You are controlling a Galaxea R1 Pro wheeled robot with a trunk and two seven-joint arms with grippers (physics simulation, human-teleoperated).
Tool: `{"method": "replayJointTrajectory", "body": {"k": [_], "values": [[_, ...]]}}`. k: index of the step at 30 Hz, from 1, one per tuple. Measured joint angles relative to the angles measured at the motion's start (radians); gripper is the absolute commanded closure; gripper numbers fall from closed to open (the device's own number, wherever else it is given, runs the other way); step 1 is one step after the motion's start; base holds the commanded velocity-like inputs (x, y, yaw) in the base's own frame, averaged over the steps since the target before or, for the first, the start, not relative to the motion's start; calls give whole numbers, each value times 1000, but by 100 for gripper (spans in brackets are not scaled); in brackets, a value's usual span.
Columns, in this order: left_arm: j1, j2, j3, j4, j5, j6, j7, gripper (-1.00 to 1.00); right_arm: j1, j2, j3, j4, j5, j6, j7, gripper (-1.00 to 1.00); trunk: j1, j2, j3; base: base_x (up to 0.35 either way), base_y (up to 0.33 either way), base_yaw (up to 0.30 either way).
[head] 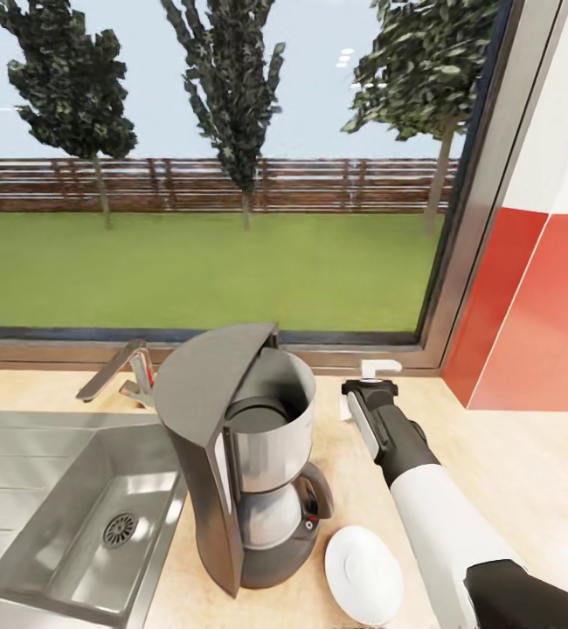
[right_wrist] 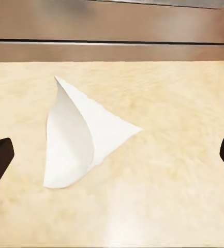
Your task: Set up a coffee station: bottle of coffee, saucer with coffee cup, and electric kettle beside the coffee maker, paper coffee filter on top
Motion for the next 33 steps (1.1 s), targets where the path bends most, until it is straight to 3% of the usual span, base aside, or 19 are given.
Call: {"method": "replayJointTrajectory", "body": {"k": [9,21,33], "values": [[1,0,0,1,0,0,0,-100,0,-4,-10,1,0,0,0,-100,0,0,-4,0,0,-48],[6,-2,0,0,0,-1,0,-100,0,-5,-7,3,2,0,0,-100,0,0,-18,0,0,-163],[6,-2,0,0,0,-1,0,-100,0,-4,-5,5,2,-1,0,-100,0,0,-36,0,0,26]]}}
